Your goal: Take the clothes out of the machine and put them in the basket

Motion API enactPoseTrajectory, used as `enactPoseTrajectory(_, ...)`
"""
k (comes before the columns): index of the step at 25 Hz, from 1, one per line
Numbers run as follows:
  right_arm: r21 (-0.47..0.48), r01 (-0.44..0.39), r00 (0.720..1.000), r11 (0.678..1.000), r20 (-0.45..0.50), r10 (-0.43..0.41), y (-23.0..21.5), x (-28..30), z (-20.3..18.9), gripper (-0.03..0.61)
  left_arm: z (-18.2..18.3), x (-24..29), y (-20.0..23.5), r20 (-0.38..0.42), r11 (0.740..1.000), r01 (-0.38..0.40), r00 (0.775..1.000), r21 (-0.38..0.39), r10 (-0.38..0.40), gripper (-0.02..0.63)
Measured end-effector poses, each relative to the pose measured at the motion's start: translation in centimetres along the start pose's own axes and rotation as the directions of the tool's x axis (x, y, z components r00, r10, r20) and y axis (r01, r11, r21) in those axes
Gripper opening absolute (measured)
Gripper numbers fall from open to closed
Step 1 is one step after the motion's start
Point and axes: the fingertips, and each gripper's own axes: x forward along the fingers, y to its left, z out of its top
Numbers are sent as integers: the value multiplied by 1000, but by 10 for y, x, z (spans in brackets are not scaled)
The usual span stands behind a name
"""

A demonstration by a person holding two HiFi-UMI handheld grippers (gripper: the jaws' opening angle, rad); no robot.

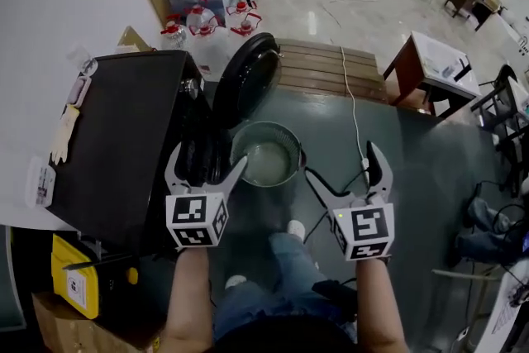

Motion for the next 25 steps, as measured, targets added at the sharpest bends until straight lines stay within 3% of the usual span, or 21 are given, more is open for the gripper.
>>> enactPoseTrajectory(10, 84, -109, 990, 990, -81, 116, -72, 78, -57, 538, -36, 94, -36, -155, 998, -51, 987, 21, 54, 560)
enactPoseTrajectory(16, 91, -166, 976, 982, -130, 177, -60, 116, -95, 538, -78, 127, -18, -181, 990, -135, 973, 47, 142, 560)
enactPoseTrajectory(25, 183, -128, 969, 975, -186, 162, -33, 184, -172, 538, -189, 172, 7, -323, 984, -141, 931, 107, 168, 560)
